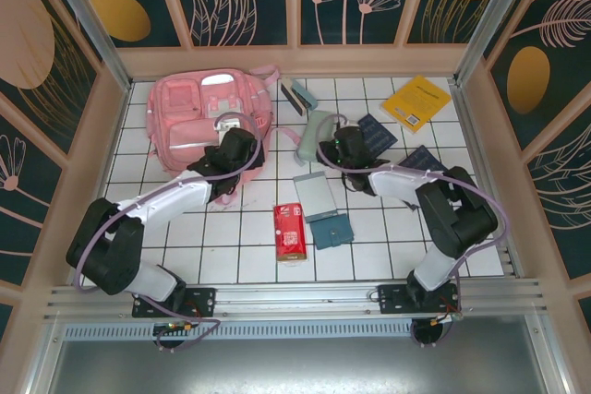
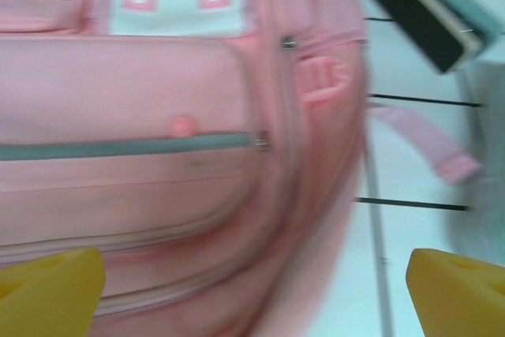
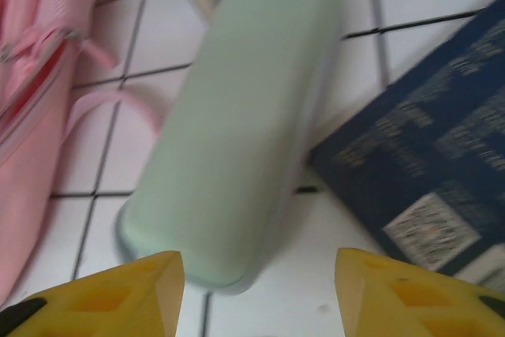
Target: Pack books, pencil case, and school supplies into a backpack
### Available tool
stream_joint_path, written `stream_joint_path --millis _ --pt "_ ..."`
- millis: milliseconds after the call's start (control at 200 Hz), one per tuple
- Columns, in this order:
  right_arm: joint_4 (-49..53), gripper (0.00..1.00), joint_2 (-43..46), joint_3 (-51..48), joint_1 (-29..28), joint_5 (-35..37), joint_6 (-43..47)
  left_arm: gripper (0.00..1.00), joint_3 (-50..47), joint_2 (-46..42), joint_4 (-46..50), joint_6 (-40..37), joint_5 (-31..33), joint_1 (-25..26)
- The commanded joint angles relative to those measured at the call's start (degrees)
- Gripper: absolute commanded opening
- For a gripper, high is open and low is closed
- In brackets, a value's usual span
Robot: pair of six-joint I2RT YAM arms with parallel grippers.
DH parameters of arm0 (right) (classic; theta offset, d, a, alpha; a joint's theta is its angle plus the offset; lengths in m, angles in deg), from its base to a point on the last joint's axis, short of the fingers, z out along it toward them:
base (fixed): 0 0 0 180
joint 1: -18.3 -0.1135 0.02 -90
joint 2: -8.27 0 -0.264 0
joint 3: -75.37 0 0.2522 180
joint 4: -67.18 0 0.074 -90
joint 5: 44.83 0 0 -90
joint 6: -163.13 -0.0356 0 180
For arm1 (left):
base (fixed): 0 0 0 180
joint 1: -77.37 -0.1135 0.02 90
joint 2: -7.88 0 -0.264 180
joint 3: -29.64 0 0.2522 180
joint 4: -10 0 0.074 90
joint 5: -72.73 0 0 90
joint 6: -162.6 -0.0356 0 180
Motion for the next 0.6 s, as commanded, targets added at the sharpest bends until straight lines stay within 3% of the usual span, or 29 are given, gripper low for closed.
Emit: stream_joint_path --millis 0,120,345,591 --pt "2.72 0.57 2.01 -0.13 4.33 4.72 -3.23 0.97 0.68 0.31 -6.48 2.40 -8.36 1.15" --pt "3.00 0.63 0.20 2.50 8.65 5.87 -3.17 0.97 3.02 3.24 -8.72 2.09 -10.19 2.14" --pt "8.25 0.63 -11.88 15.70 15.72 5.77 -3.61 0.96 4.52 7.60 -10.98 3.08 -14.06 4.09" --pt "15.43 0.59 -25.19 31.56 19.03 -1.97 0.38 0.96 4.52 9.21 -11.66 4.12 -16.34 5.05"
